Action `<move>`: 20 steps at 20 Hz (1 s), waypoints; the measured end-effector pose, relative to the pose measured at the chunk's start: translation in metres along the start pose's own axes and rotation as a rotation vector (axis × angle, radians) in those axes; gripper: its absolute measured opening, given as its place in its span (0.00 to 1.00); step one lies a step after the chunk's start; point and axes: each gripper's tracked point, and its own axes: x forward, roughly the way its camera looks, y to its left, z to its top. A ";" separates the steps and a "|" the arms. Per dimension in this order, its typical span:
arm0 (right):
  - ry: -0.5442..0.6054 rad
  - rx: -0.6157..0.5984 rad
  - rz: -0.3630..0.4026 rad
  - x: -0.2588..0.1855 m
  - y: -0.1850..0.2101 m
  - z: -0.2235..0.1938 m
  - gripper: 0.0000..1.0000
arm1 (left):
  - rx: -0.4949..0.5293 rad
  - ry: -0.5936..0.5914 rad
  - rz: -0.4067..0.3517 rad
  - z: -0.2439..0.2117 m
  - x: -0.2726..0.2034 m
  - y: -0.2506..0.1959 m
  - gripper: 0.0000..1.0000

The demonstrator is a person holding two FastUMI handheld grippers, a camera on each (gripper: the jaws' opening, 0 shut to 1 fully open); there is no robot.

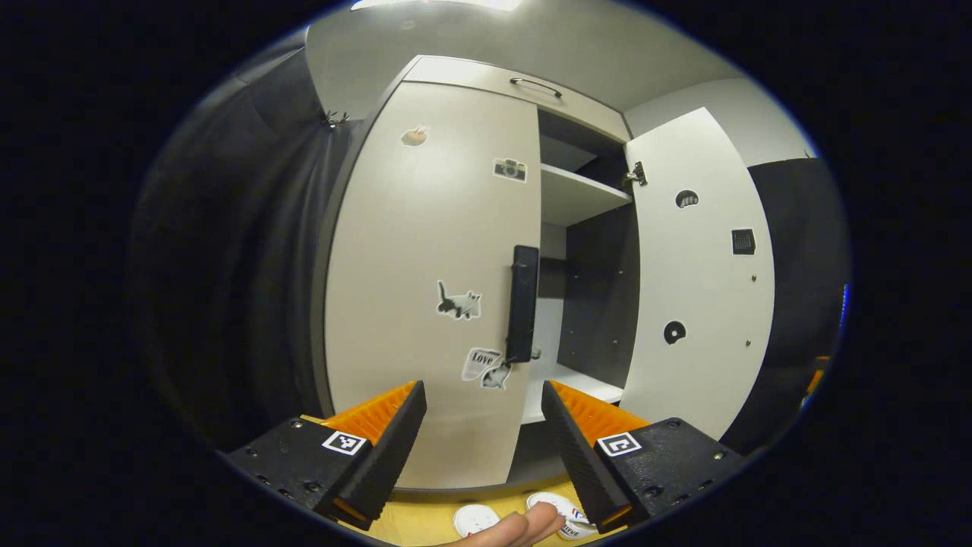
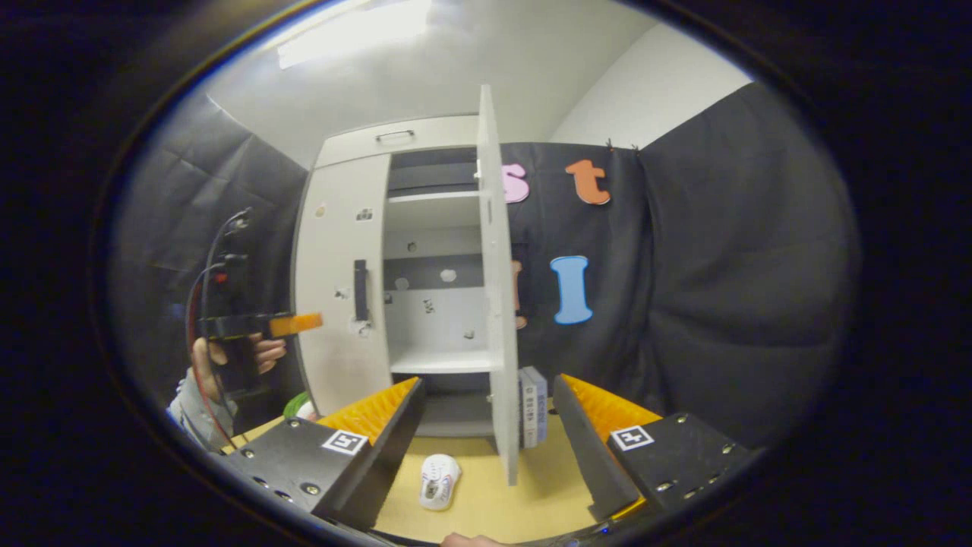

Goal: Grab one shoe with the right hand and put it into the shoe cabinet, grab the other shoe with the left hand and put it into the shoe cabinet; then close the right door with the right hand and the left door with the left hand.

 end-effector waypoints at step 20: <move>-0.079 0.192 -0.062 -0.078 -0.028 -0.032 1.00 | 0.037 0.071 0.274 0.032 0.132 -0.001 0.65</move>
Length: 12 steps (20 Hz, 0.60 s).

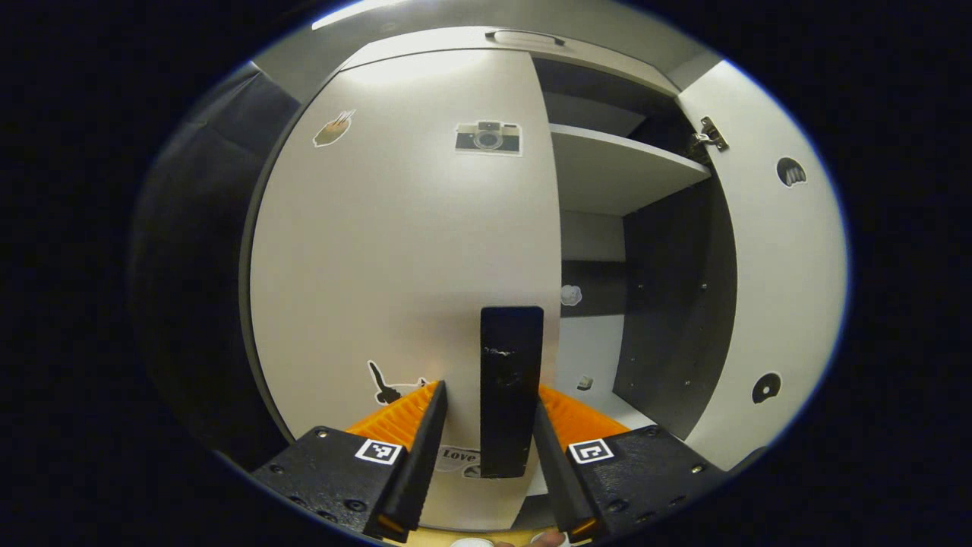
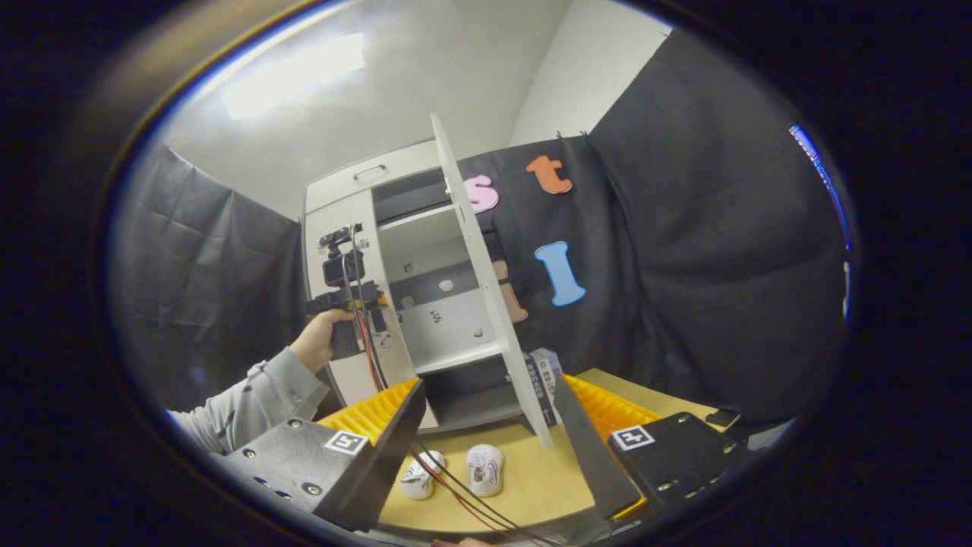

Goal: Grab one shoe with the right hand and put it into the shoe cabinet, grab the other shoe with the left hand and put it into the shoe cabinet; then close the right door with the right hand and the left door with the left hand.

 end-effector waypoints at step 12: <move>0.001 -0.071 -0.004 -0.010 -0.004 0.004 1.00 | 0.071 0.131 0.030 -0.007 -0.012 -0.001 0.26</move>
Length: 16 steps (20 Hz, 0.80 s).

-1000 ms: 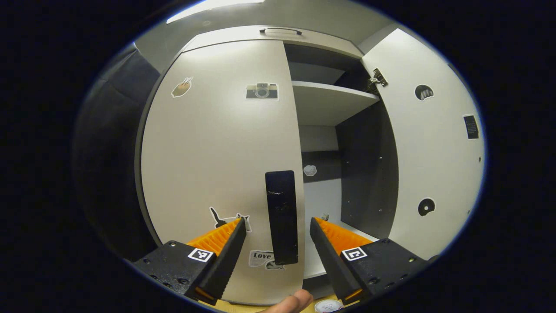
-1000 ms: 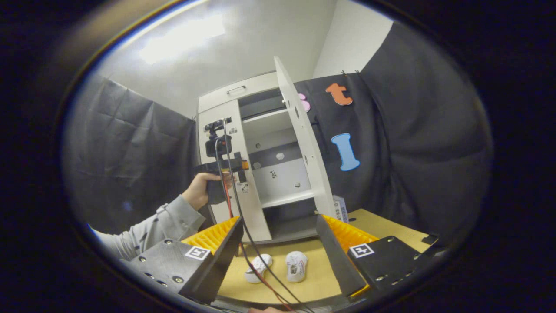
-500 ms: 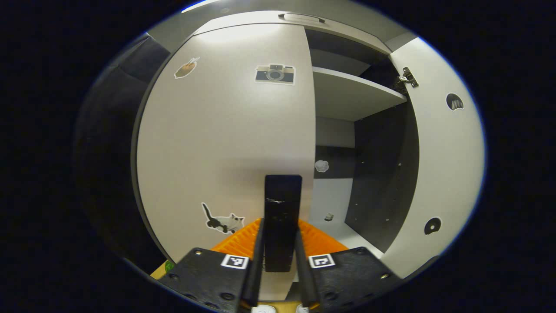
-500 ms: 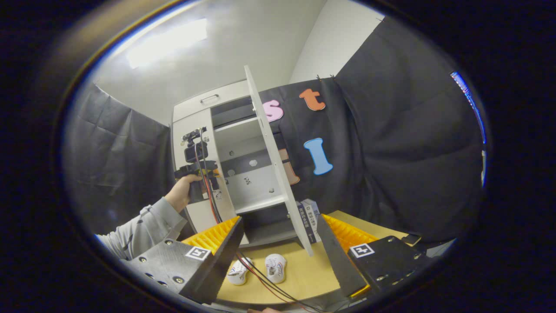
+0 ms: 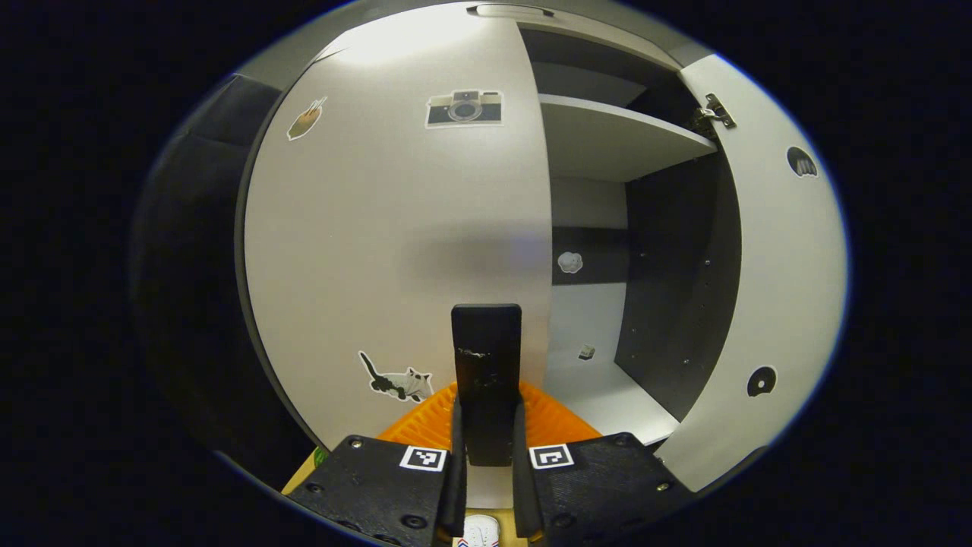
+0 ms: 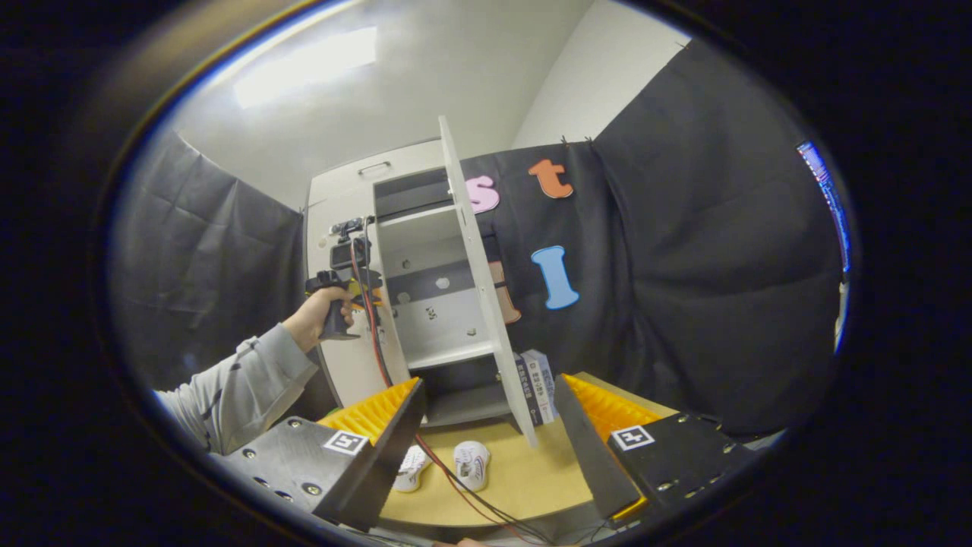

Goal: Grab one shoe with the right hand and put it into the shoe cabinet, grab the other shoe with the left hand and put it into the shoe cabinet; then close the right door with the right hand and the left door with the left hand.

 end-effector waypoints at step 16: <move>0.018 -0.057 0.015 -0.002 0.020 -0.009 1.00 | 0.107 -0.056 -0.133 -0.013 -0.085 0.034 0.25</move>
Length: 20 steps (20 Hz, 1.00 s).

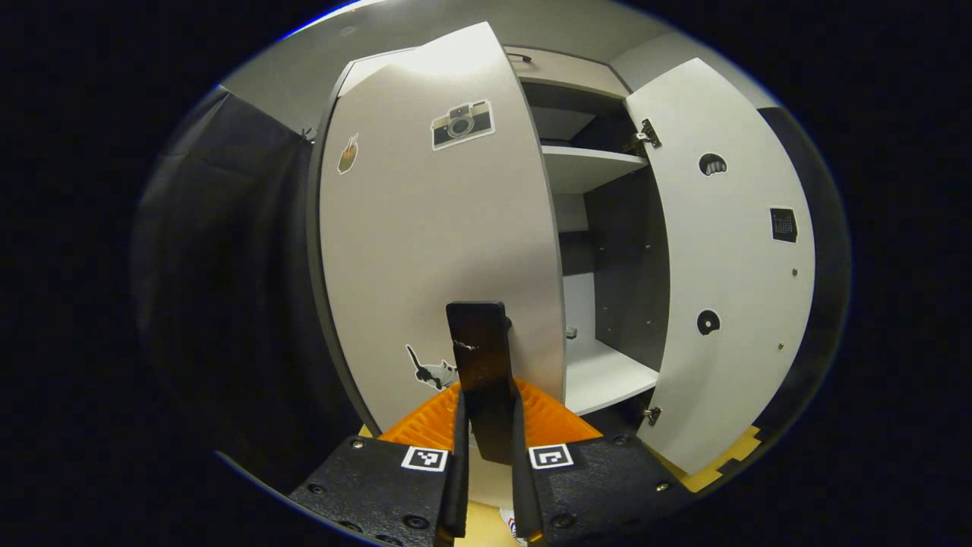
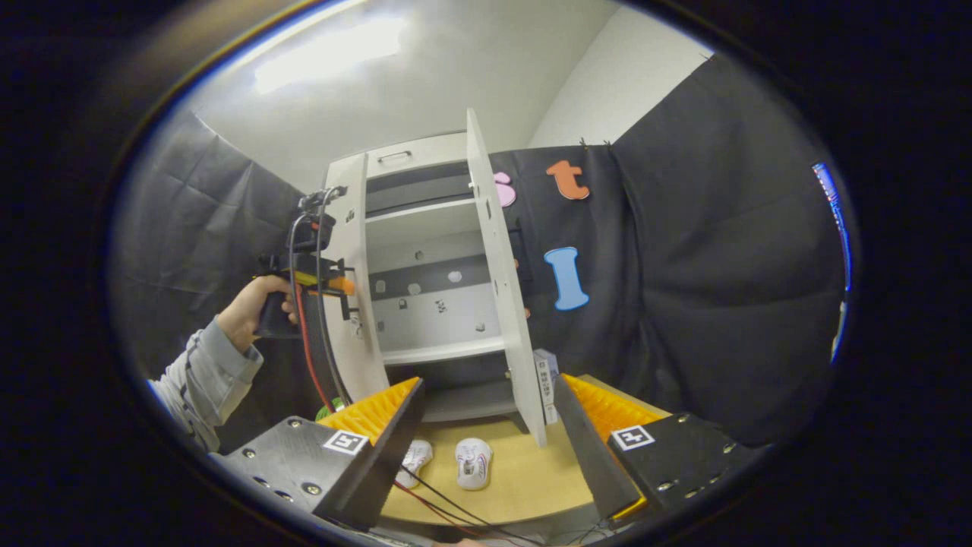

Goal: Grab one shoe with the right hand and put it into the shoe cabinet, grab the other shoe with the left hand and put it into the shoe cabinet; then close the right door with the right hand and the left door with the left hand.

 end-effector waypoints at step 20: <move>0.077 -0.046 0.007 0.014 0.034 -0.019 1.00 | -0.030 -0.059 -0.076 -0.015 -0.072 0.098 0.19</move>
